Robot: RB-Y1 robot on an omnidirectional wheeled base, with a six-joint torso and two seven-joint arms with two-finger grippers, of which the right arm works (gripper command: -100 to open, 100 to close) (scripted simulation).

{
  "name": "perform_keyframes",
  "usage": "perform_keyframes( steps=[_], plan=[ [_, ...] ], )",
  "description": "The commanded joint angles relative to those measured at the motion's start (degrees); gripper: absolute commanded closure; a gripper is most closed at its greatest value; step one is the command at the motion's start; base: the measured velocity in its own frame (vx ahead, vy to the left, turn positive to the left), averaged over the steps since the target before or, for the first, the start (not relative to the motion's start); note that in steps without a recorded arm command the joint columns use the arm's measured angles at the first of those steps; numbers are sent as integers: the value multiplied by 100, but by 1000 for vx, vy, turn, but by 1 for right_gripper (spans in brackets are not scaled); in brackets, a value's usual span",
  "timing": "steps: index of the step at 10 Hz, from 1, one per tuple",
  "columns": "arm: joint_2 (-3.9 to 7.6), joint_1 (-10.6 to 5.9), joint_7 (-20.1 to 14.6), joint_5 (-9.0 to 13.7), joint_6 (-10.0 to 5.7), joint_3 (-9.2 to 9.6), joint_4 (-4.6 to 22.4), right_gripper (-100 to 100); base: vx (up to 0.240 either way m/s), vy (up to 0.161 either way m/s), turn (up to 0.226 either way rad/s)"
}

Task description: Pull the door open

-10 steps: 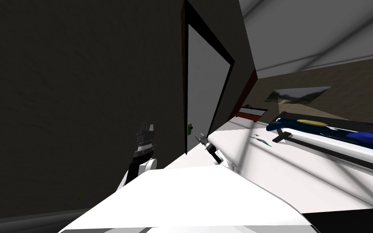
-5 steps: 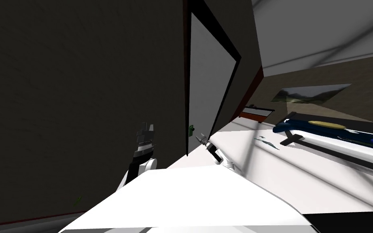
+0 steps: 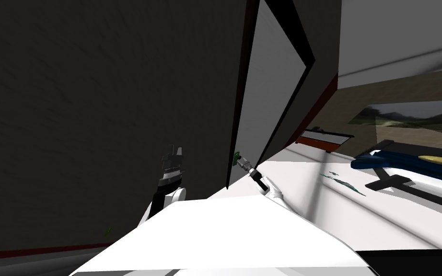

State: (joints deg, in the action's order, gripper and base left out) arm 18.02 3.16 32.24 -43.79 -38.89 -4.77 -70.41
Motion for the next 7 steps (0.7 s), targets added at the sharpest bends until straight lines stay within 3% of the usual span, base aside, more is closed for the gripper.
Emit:
perform_keyframes(
  steps=[1, 3, 4, 5, 7],
  plan=[
    [89, -47, 14, 77, -104, -143, 159, -100, 110, 63, 114],
    [193, -126, 35, 184, -221, -346, 394, -100, 87, 59, 161],
    [153, -125, 56, 160, -208, -300, 381, -100, 19, -2, 17],
    [153, -125, 56, 160, -208, -300, 381, 100, -32, -25, -18],
    [153, -125, 56, 160, -208, -300, 381, 100, -12, 5, -5]
  ],
)
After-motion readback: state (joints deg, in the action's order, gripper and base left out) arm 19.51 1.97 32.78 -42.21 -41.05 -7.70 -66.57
